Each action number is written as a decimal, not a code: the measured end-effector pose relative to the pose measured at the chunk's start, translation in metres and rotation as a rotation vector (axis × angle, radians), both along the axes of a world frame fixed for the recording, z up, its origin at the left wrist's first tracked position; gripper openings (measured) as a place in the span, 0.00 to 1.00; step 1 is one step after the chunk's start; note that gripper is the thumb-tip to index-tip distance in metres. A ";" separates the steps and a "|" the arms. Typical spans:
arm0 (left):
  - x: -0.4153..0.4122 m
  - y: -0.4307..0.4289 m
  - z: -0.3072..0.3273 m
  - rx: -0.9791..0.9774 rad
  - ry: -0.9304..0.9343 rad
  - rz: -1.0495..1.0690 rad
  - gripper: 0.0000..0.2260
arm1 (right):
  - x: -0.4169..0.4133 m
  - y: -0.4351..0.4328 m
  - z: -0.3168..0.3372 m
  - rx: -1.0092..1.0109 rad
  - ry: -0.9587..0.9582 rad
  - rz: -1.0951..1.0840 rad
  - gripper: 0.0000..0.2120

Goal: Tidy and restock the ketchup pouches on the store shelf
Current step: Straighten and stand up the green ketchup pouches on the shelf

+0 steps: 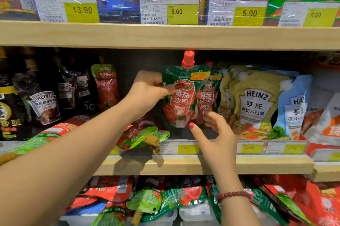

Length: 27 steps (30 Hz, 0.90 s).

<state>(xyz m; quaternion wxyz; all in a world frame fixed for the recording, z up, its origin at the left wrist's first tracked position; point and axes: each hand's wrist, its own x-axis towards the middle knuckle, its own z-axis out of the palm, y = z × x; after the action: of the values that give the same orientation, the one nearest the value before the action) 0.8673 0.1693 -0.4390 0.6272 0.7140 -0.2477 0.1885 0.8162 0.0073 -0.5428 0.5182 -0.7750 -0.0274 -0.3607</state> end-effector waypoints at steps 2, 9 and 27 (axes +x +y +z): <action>0.011 0.003 -0.003 0.029 -0.031 0.070 0.08 | -0.001 0.005 -0.003 -0.177 0.029 -0.033 0.20; 0.060 0.003 -0.012 0.075 0.068 0.226 0.05 | 0.002 0.007 -0.014 -0.532 0.023 -0.122 0.21; 0.109 0.022 -0.040 0.269 0.473 0.024 0.10 | 0.010 0.010 -0.024 -0.562 -0.123 -0.182 0.19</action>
<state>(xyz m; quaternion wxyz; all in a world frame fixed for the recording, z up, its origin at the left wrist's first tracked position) 0.9764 0.1915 -0.4787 0.5648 0.8180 -0.1086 -0.0108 0.8264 0.0171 -0.5670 0.2462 -0.8639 -0.0880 -0.4304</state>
